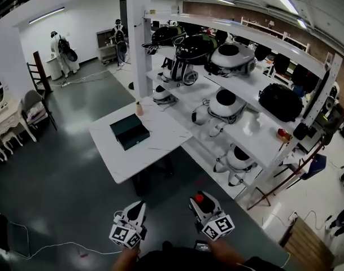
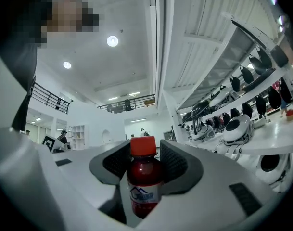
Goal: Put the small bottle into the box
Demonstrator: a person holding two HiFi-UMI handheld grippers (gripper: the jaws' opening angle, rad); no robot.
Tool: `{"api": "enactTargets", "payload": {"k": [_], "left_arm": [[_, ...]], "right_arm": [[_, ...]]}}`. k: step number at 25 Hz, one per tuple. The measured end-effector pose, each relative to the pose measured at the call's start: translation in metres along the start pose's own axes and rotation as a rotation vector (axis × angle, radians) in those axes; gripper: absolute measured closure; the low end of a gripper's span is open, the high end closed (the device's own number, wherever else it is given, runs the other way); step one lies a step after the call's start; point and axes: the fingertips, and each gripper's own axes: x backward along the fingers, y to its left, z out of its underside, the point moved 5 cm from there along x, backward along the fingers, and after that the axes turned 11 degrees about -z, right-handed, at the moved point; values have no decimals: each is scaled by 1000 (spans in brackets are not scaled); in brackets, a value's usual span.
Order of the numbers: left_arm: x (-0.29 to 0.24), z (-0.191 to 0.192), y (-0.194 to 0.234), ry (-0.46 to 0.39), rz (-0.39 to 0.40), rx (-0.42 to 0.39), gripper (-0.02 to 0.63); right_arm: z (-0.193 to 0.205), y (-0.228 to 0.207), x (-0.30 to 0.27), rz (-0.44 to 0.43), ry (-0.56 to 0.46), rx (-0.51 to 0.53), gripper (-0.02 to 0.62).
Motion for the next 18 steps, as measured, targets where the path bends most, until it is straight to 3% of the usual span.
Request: {"api": "enactTargets", "payload": {"k": [6, 18], "left_arm": [[-31, -1, 23, -2, -11, 16, 589], [-83, 15, 72, 16, -135, 29, 589]], "right_arm": [[-10, -29, -36, -5, -12, 17, 399], [-7, -108, -97, -51, -14, 6, 399]]}}
